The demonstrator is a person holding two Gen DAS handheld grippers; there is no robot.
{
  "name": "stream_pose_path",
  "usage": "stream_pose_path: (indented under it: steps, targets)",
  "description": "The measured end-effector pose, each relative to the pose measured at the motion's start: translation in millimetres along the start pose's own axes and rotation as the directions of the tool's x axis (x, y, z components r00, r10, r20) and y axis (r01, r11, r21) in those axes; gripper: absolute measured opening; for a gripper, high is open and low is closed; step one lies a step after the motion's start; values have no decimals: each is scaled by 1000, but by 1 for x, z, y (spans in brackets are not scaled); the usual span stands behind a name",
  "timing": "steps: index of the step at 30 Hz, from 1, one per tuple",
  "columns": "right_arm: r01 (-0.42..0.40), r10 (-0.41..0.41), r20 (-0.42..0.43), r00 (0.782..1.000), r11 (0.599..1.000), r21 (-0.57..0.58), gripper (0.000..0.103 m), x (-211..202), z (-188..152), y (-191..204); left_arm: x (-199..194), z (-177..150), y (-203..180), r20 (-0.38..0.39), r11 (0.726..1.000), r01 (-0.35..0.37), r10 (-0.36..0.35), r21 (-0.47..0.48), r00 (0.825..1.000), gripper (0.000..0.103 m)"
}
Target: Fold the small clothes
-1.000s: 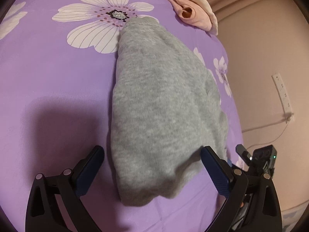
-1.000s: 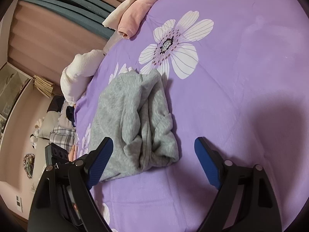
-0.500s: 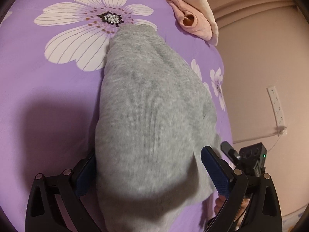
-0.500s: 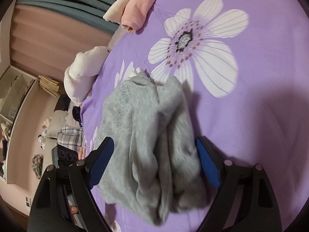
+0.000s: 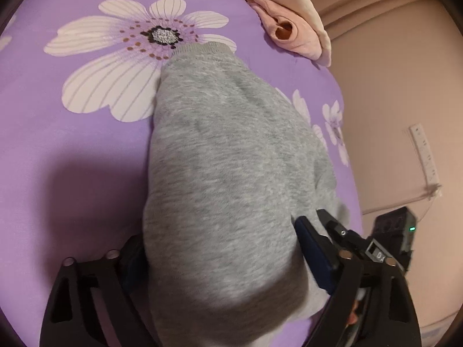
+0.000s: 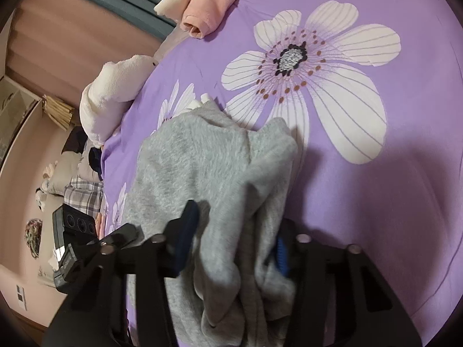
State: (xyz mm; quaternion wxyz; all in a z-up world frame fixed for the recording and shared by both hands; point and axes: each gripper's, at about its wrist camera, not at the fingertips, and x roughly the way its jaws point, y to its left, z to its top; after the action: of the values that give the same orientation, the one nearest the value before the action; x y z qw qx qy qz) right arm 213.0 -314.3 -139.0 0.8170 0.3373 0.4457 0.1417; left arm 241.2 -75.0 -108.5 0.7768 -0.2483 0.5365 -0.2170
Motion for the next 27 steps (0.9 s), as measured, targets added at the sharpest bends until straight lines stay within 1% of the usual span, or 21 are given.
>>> stream_pose_path:
  steps: [1,4,7,9,12,15,19,21,24,27]
  targets:
    - [13,-13,6,1000,1000,-18,36,1,-1,5,-1,-1,-1,2,1000,-13,13,11,1000,79]
    - [76,-72,35,997,990,-123,31,1,-4,27,-5,-2,-1,10,998,-41,41,39,999,70]
    - [124,-110,74,991,967,-223,29,-1,-8,52,-9,-4,-1,21,998,-49,48,47,999,66]
    - [138,-113,105,988,951,-278,27,-4,-10,68,-15,-6,-3,41,997,-56,54,57,998,62]
    - [144,-100,147,984,931,-335,26,-10,-13,86,-27,-10,-9,73,994,-62,55,94,996,61]
    - [131,-71,168,983,916,-378,26,-13,-18,102,-43,-13,-18,131,984,-107,89,140,987,61]
    - [113,-39,181,983,899,-423,26,-14,-27,122,-70,-13,-13,184,981,-135,108,142,977,61]
    - [90,-7,186,983,891,-445,26,-13,-32,133,-84,-15,-8,213,977,-154,121,145,970,61]
    - [59,26,172,985,880,-470,26,-6,-41,148,-101,-19,1,239,972,-188,151,141,959,61]
    - [35,37,141,989,879,-476,26,7,-49,159,-110,-22,14,239,971,-208,176,114,955,61]
